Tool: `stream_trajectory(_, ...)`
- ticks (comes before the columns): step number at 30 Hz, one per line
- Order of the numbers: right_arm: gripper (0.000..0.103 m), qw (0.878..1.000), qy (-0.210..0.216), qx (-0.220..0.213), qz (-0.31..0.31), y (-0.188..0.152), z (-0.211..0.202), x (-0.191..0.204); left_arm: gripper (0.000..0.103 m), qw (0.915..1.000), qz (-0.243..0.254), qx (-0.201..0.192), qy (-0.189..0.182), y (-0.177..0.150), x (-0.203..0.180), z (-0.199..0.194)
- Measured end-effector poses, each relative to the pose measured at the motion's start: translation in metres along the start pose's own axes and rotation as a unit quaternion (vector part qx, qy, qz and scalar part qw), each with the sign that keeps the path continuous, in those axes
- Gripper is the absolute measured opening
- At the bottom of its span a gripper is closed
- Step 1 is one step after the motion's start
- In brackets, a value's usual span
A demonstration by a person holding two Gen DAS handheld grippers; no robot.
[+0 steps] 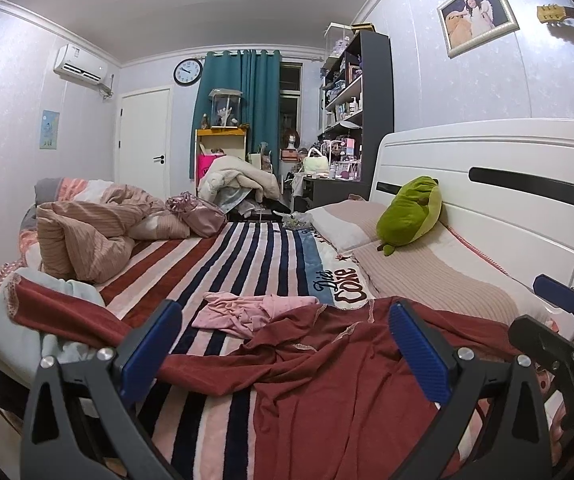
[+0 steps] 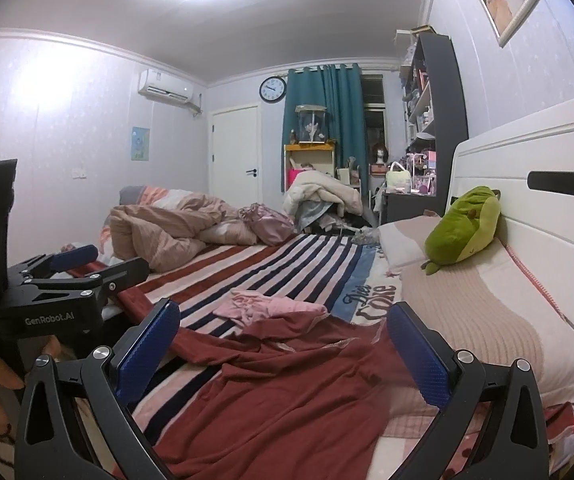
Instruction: Fold small clothes
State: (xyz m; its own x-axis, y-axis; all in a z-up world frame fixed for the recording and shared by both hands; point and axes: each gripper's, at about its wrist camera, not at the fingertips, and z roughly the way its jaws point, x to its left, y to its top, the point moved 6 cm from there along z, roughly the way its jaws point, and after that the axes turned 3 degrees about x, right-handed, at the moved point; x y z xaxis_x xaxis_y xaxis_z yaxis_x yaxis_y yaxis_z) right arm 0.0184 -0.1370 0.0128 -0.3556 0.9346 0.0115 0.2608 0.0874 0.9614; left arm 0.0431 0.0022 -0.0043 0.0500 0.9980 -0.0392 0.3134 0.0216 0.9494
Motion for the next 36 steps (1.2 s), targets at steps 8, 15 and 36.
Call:
stream_trajectory(8, 0.103, 1.000, 0.000, 0.000, 0.000, 0.000, 0.000, 0.002, 0.102, 1.0000, -0.004, 0.001, -0.001, -0.001, 0.003, 0.000)
stream_trajectory(15, 0.103, 1.000, 0.001, 0.001, 0.002, 0.000, 0.000, 0.002, 0.102, 1.0000, -0.004, 0.004, -0.004, -0.002, 0.006, 0.000)
stream_trajectory(36, 0.103, 0.999, 0.022, 0.020, 0.017, -0.007, 0.013, 0.007, 0.102, 0.9999, -0.001, 0.012, 0.005, -0.004, 0.013, 0.004)
